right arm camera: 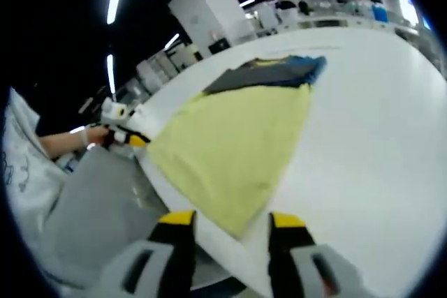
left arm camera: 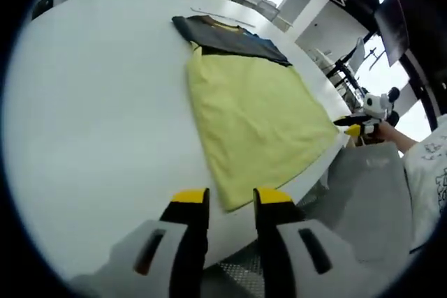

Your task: Fold the garment on the visible template until the final outline fits inside the template.

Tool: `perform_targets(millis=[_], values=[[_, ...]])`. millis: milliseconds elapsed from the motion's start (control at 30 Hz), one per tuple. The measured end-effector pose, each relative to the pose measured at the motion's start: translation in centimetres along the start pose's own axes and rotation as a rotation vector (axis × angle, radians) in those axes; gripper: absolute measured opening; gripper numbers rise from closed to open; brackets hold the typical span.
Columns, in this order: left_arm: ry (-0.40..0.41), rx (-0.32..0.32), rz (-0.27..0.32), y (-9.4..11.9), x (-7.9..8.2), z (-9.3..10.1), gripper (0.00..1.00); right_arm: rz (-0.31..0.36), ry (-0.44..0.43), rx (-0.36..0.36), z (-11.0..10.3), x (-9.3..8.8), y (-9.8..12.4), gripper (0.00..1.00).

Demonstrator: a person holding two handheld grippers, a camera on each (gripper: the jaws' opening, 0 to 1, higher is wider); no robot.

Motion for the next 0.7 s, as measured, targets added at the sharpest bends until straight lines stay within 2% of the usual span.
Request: perform_targets(millis=[100, 233, 400, 567, 700], values=[[0.013, -0.003, -0.012, -0.3, -0.2, 0.1, 0.16, -0.019, -0.008, 0.002, 0.6, -0.3, -0.2, 0.23], [0.020, -0.006, -0.012, -0.6, -0.5, 0.3, 0.10, -0.012, -0.029, 0.006, 0.6, -0.3, -0.4, 0.20], [0.039, -0.006, -0.014, -0.8, -0.7, 0.0, 0.02, -0.008, -0.054, 0.004, 1.0, -0.2, -0.6, 0.10], [0.053, 0.000, -0.012, -0.8, -0.7, 0.2, 0.00, -0.004, -0.091, -0.013, 1.0, -0.1, -0.9, 0.00], [0.041, -0.010, -0.023, -0.5, -0.8, 0.3, 0.00, -0.002, -0.087, -0.012, 1.1, 0.0, -0.5, 0.00]])
Point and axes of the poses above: the point that each gripper's makers call its tool centre point, and the gripper's own axes: y roughly backward along the fingers, z roughly to its right, x roughly out of its top, the point moved 6 cm from there along y, roughly backward along the fingers, and after that the axes turned 3 degrees about -y, right-handed, at the moved point
